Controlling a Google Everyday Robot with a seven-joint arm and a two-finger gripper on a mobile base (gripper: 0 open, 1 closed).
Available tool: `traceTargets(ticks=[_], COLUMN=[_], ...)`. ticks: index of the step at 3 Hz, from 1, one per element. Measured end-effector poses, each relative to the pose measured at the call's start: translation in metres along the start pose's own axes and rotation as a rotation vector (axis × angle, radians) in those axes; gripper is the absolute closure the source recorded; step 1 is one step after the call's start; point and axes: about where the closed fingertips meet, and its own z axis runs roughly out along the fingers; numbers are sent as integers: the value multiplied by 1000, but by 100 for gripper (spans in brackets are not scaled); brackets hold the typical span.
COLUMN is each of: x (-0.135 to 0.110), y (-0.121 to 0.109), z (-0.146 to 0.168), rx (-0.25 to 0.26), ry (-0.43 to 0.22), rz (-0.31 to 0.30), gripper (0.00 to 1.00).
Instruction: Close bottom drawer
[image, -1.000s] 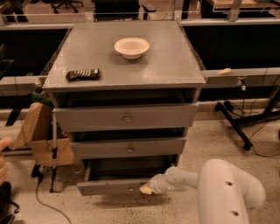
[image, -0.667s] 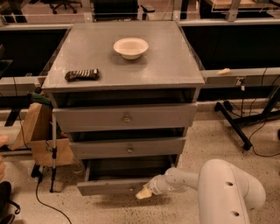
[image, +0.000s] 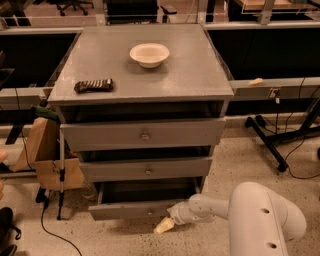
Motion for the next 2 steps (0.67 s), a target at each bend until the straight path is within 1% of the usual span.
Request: traceTargets(ticks=[1,2], x=[1,2], y=[-1,-3], z=[0,1], rx=[1,1], ry=[9,20], rz=[7,14], gripper=[0,19])
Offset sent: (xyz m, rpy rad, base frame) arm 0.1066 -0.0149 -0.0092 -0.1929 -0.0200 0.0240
